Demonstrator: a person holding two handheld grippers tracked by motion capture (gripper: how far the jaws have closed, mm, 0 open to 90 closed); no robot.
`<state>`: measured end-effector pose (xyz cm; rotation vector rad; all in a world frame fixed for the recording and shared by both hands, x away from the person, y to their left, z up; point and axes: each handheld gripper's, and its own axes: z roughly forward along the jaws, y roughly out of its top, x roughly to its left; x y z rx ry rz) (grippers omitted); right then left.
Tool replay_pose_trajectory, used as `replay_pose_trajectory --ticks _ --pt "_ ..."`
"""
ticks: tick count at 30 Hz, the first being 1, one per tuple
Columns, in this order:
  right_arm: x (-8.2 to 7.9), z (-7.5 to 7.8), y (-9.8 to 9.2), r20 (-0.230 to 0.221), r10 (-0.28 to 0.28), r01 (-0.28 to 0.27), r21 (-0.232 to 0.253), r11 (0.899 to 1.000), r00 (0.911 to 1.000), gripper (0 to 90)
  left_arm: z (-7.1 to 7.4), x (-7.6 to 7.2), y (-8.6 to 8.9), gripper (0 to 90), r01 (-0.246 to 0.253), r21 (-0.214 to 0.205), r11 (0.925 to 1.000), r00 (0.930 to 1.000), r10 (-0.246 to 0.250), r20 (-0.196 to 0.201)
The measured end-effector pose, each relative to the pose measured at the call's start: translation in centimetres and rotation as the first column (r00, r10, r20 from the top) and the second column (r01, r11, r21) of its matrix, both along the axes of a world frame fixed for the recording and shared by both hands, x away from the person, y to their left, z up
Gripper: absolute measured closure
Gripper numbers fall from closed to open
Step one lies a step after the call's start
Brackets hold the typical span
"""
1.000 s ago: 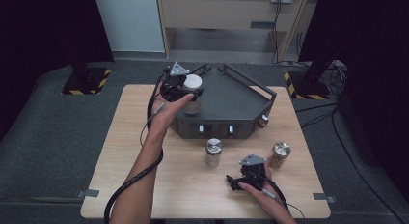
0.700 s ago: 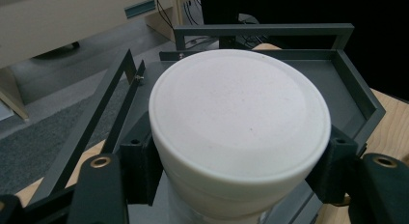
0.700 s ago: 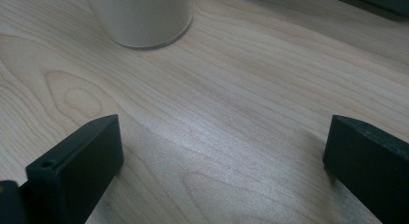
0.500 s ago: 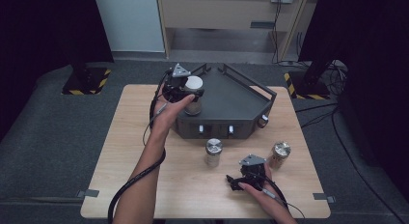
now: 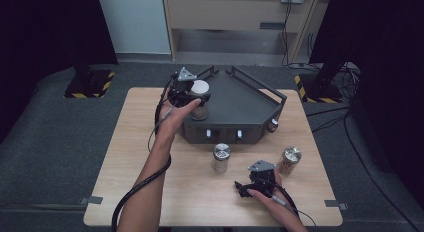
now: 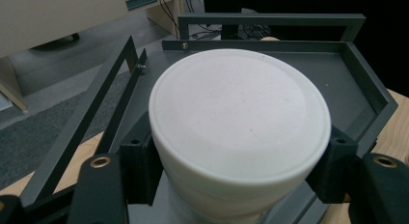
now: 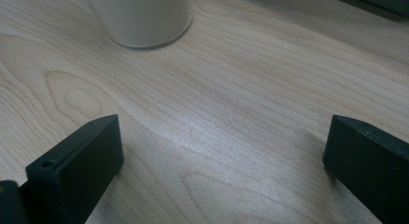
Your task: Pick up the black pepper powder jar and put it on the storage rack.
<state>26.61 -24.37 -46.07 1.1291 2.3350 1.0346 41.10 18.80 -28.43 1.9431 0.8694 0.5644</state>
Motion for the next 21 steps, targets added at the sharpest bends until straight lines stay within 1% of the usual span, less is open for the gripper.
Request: replay_pose_trajectory --ticks 1,4,6,8,11,12,15,19,21 --pt "0.0 0.0 0.0 0.0 0.0 0.0 0.0 1.0 1.0 0.6 0.0 0.1 0.2 32.7 0.0 -0.001 1.0 1.0 0.0 -0.004" --pt "0.0 0.0 0.0 0.0 0.0 0.0 0.0 1.0 1.0 0.6 -0.4 0.1 0.7 32.6 -0.013 -0.034 0.9993 0.9998 0.013 -0.013" --pt "0.0 0.0 0.0 0.0 0.0 0.0 0.0 1.0 1.0 0.6 -0.4 0.1 0.7 32.5 -0.011 -0.032 0.9994 0.9999 0.01 -0.012" --pt "0.0 0.0 0.0 0.0 0.0 0.0 0.0 1.0 1.0 0.6 -0.2 0.1 0.5 32.5 -0.012 -0.019 0.9998 0.9999 0.012 -0.01" --pt "0.0 0.0 0.0 0.0 -0.001 0.001 0.0 1.0 1.0 0.6 -0.2 0.2 0.6 32.3 -0.011 -0.024 0.9997 0.9998 0.011 -0.014" --pt "0.0 0.0 0.0 0.0 0.0 0.0 0.0 1.0 1.0 0.6 -0.2 0.2 0.5 32.2 -0.011 -0.017 0.9998 0.9998 0.011 -0.014" --pt "0.0 0.0 0.0 0.0 0.0 0.0 0.0 1.0 1.0 0.6 0.2 0.2 0.0 24.5 -0.015 0.026 0.9995 0.9997 0.016 -0.018" --pt "0.0 0.0 0.0 0.002 0.001 -0.001 -0.002 1.0 1.0 0.6 0.3 -0.7 0.0 11.8 -0.03 0.034 0.999 0.9996 0.03 -0.002" --pt "0.0 0.0 0.0 0.001 0.0 0.0 -0.001 1.0 1.0 0.6 0.5 -1.4 -0.1 8.3 -0.041 0.059 0.9974 0.9991 0.04 0.014"
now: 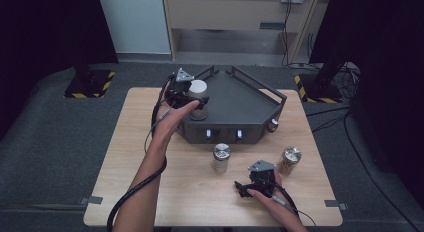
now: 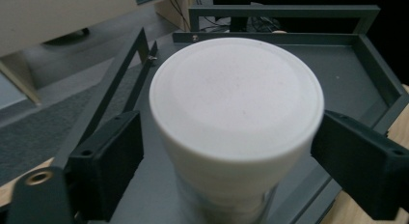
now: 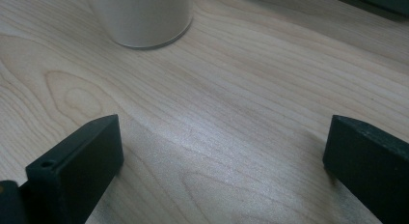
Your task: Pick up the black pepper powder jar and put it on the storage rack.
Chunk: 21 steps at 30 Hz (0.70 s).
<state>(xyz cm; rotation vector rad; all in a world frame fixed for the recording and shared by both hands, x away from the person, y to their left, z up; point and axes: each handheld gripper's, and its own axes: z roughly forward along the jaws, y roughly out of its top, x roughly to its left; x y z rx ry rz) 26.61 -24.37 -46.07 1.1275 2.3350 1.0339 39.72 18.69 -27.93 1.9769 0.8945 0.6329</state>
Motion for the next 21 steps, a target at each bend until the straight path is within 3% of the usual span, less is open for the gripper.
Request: replay_pose_trajectory --ticks 13,21 --pt "0.0 0.0 0.0 -0.002 -0.002 0.002 0.002 1.0 1.0 0.6 -0.4 -4.1 2.9 3.6 -0.049 -0.027 0.9984 0.9986 0.049 0.017" --pt "0.0 0.0 0.0 -0.002 -0.003 0.003 0.003 1.0 1.0 0.6 -0.8 -5.9 3.8 2.4 -0.056 -0.03 0.998 0.9982 0.056 0.019"
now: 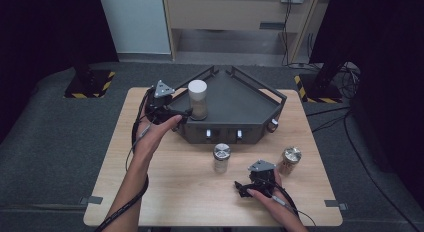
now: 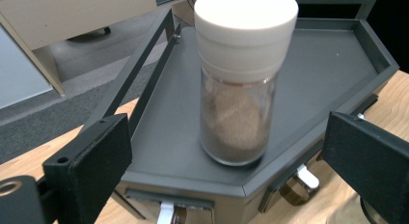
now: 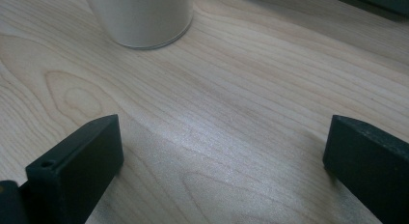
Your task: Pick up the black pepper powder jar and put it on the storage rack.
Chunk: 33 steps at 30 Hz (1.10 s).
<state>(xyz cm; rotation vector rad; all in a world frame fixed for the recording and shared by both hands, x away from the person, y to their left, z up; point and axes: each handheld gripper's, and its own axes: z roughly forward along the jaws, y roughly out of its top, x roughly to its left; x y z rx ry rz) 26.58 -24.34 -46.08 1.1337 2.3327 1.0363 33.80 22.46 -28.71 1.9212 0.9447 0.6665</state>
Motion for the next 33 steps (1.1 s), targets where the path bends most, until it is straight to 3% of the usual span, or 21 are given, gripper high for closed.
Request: replay_pose_trajectory --ticks 12,23,33 --pt "0.0 0.0 0.0 0.0 0.001 -0.001 -0.002 1.0 1.0 0.6 -1.5 -2.1 0.8 2.4 -0.008 -0.014 0.9999 0.9997 0.008 -0.023" --pt "0.0 0.0 0.0 0.001 0.002 -0.002 -0.002 1.0 1.0 0.6 -2.1 -3.2 1.3 2.5 -0.009 0.002 1.0 0.9991 0.009 -0.04" --pt "0.0 0.0 0.0 0.001 0.002 -0.002 -0.002 1.0 1.0 0.6 -3.6 -3.9 1.0 2.4 0.003 0.005 1.0 0.9984 -0.003 -0.057"
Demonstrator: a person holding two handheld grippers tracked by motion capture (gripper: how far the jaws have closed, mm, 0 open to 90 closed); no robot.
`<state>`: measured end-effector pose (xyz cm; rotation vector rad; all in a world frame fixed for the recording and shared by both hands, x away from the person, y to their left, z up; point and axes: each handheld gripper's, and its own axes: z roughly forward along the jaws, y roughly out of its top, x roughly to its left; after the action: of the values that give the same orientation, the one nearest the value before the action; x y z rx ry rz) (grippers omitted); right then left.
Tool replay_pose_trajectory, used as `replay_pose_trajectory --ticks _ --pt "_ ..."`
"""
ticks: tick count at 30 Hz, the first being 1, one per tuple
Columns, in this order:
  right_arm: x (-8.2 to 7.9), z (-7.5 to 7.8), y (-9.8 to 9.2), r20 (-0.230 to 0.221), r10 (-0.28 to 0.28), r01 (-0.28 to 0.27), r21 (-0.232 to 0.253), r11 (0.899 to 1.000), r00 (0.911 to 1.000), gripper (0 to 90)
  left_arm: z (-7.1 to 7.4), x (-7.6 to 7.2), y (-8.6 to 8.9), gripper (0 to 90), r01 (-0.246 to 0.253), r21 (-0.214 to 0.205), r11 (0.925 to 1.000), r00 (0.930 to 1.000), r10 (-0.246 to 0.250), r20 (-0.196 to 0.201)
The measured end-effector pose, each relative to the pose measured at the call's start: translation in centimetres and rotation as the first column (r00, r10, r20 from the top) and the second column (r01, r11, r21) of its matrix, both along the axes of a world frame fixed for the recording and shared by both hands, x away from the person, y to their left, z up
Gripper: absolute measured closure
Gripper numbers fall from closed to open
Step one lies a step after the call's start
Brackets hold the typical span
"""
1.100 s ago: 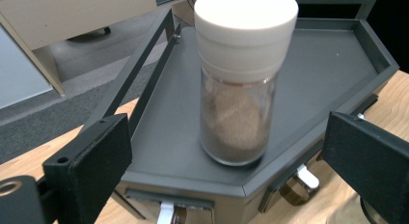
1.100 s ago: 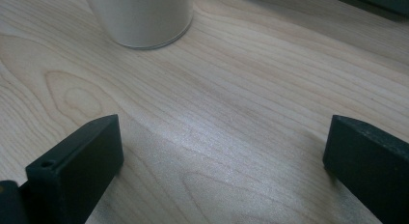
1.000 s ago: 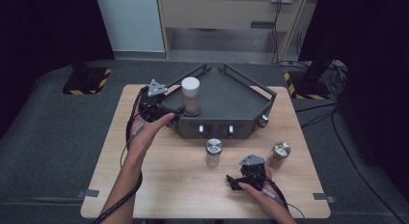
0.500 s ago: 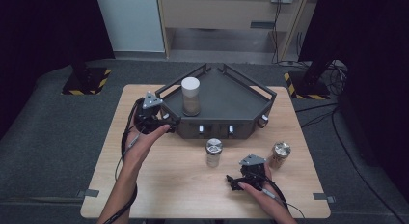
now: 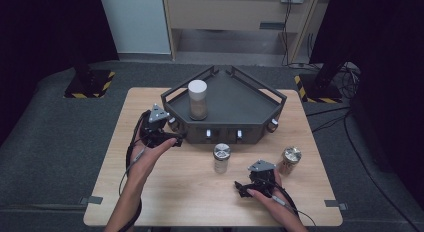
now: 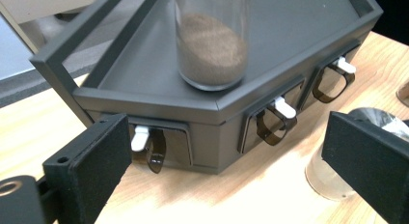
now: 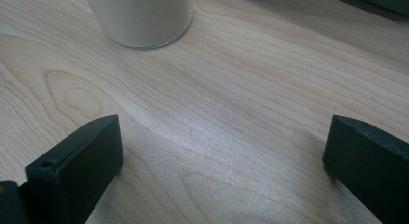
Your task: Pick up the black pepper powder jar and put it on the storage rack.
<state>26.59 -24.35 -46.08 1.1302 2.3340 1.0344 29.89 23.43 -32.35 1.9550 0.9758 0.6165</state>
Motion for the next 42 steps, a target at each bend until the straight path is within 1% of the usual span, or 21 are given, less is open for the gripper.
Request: replay_pose_trajectory --ticks 4,8,12,13,20,27,31,33,42 --pt "0.0 0.0 0.0 -0.001 -0.001 0.001 0.001 1.0 1.0 0.6 -0.4 -0.2 -0.1 2.4 0.006 -0.005 1.0 1.0 -0.006 -0.005" --pt "0.0 0.0 0.0 -0.001 -0.001 0.001 0.0 1.0 1.0 0.5 -0.7 -0.6 -0.2 2.4 0.01 -0.013 0.9999 0.9999 -0.01 0.0" --pt "0.0 0.0 0.0 0.0 0.0 0.0 0.0 1.0 1.0 0.5 -0.7 -1.0 -0.2 2.3 0.019 -0.008 0.9998 0.9998 -0.019 0.0" --pt "0.0 0.0 0.0 0.0 0.0 0.0 0.0 1.0 1.0 0.5 -0.8 -1.1 -0.2 2.3 0.016 -0.013 0.9998 0.9999 -0.016 0.0" --pt "0.0 0.0 0.0 0.0 0.0 0.0 0.0 1.0 1.0 0.6 -1.2 -1.7 0.0 2.3 0.017 -0.01 0.9998 0.9998 -0.017 -0.006" --pt "0.0 0.0 0.0 -0.001 -0.001 0.001 0.0 1.0 1.0 0.5 -2.0 -2.2 0.4 2.3 0.012 -0.015 0.9998 0.9998 -0.013 -0.018" --pt "0.0 0.0 0.0 0.001 0.0 0.0 0.0 1.0 1.0 0.5 -2.4 -2.4 0.6 2.3 0.013 -0.009 0.9999 0.9995 -0.013 -0.027" --pt "0.0 0.0 0.0 0.001 0.0 0.0 0.0 1.0 1.0 0.5 -2.7 -2.6 0.8 2.3 0.008 -0.014 0.9999 0.9995 -0.008 -0.03" --pt "0.0 0.0 0.0 0.0 -0.001 0.001 0.0 1.0 1.0 0.5 -3.9 -3.2 1.5 2.3 -0.011 -0.012 0.9999 0.9987 0.011 -0.05"
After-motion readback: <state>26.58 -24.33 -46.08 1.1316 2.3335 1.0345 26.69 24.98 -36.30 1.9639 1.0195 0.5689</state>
